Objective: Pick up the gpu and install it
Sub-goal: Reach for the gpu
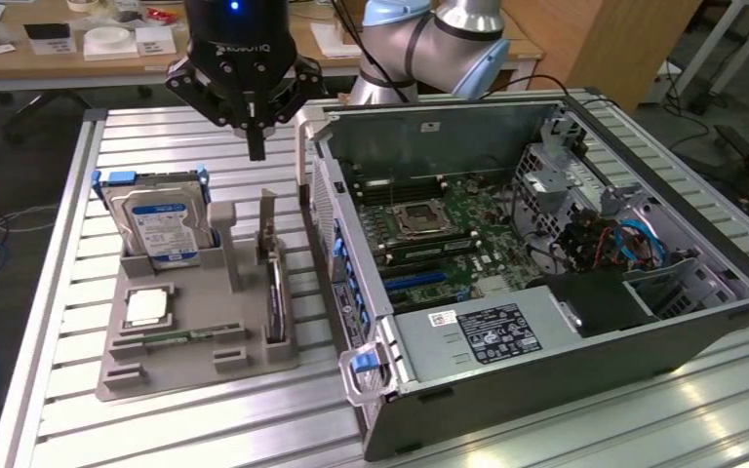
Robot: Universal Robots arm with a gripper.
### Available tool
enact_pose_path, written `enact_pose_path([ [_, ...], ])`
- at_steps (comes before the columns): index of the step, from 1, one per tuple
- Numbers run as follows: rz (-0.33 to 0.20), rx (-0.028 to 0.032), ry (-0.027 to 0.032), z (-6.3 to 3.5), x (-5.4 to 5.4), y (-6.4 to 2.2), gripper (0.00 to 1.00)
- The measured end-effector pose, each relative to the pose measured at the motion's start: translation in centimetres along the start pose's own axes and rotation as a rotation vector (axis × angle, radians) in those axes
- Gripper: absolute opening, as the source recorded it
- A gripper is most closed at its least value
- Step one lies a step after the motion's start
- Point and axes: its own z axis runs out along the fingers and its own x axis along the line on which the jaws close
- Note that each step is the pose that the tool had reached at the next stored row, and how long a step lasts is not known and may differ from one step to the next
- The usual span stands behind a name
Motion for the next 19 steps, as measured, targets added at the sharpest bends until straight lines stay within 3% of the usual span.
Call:
enact_pose_path([
  [8,0.0,0.0001,0.0001,-0.02,0.0,-0.23,0.11],
  [19,0.0,0.0001,0.0001,-0.11,-0.2,-2.46,0.11],
])
